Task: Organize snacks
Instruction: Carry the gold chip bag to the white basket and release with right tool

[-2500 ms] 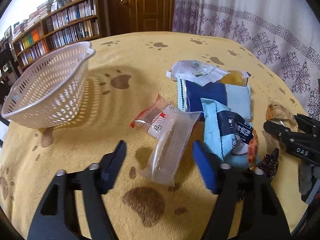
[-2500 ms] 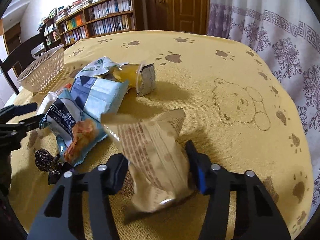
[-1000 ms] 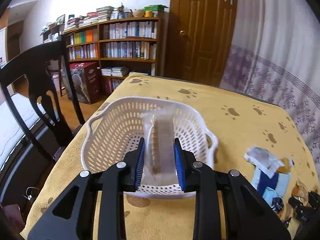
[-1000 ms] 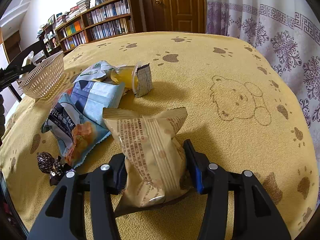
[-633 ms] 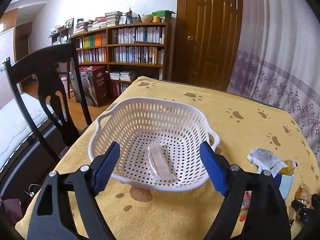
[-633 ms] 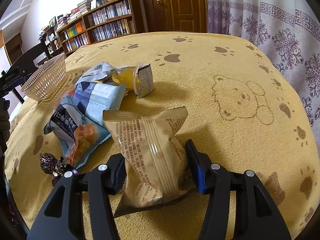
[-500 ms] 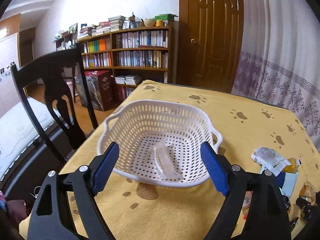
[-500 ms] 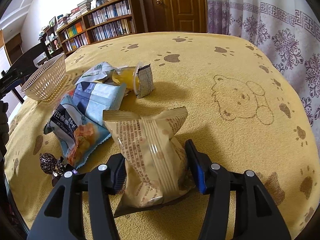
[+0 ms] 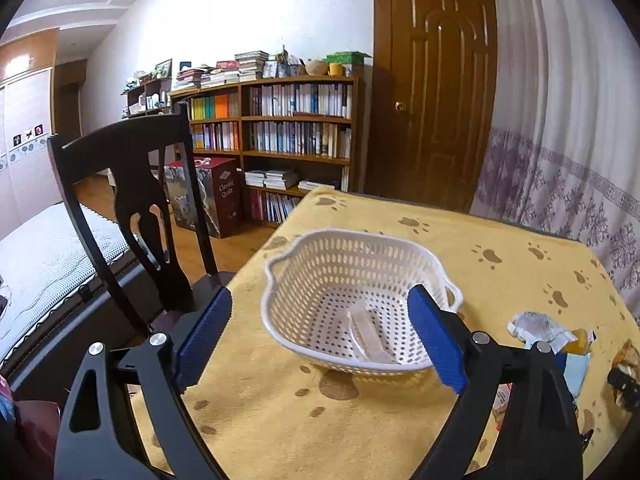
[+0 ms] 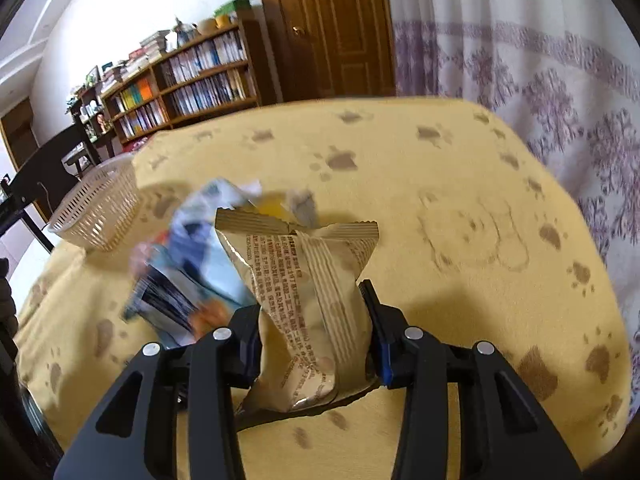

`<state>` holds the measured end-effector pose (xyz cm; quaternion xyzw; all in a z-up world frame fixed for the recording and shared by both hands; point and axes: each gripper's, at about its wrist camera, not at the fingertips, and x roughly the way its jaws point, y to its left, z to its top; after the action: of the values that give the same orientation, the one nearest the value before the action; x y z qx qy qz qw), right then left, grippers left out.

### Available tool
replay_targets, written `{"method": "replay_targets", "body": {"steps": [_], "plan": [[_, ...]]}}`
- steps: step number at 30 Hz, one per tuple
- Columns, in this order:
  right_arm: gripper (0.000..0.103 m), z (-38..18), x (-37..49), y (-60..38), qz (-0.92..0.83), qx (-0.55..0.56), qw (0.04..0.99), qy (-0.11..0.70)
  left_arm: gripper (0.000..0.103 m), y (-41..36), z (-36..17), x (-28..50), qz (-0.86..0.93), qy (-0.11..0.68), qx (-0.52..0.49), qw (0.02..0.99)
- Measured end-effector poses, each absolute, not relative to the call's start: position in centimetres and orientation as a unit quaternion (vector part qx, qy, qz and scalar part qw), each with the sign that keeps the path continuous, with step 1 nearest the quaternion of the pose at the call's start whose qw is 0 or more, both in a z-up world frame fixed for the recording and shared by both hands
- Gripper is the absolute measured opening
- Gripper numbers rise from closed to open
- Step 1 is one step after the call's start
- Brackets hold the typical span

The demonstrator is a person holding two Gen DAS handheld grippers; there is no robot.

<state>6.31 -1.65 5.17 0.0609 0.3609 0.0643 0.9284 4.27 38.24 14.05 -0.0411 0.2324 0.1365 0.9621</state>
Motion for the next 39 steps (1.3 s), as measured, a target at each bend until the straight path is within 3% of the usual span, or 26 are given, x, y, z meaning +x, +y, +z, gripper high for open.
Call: {"method": "replay_targets", "body": {"steps": [5,13,22,25,30,39], "plan": [[0.042,8.2,7.8,2.6,0.111,0.063,0.931,0.342,0.096,40.3,15.4,3.3,0.179,0.217,-0.026,0.959],[0.042,11.6,12.2,13.4,0.200,0.048,0.922,0.328,0.096,44.4,16.9,1.2,0.179,0.195,-0.087,0.960],[0.043,12.2,16.6,24.8,0.255,0.020,0.901,0.351,0.096,48.0,17.6,0.4,0.195,0.181,-0.129,0.955],[0.046,11.6,18.1,27.3,0.257,0.013,0.894,0.365,0.096,48.8,17.4,0.3,0.196,0.181,-0.144,0.953],[0.065,10.8,19.2,28.9,0.256,0.024,0.893,0.369,0.097,49.1,17.2,0.4,0.194,0.183,-0.154,0.951],[0.065,11.6,17.2,26.6,0.242,0.033,0.906,0.347,0.097,47.5,17.3,0.6,0.173,0.184,-0.143,0.957]]}}
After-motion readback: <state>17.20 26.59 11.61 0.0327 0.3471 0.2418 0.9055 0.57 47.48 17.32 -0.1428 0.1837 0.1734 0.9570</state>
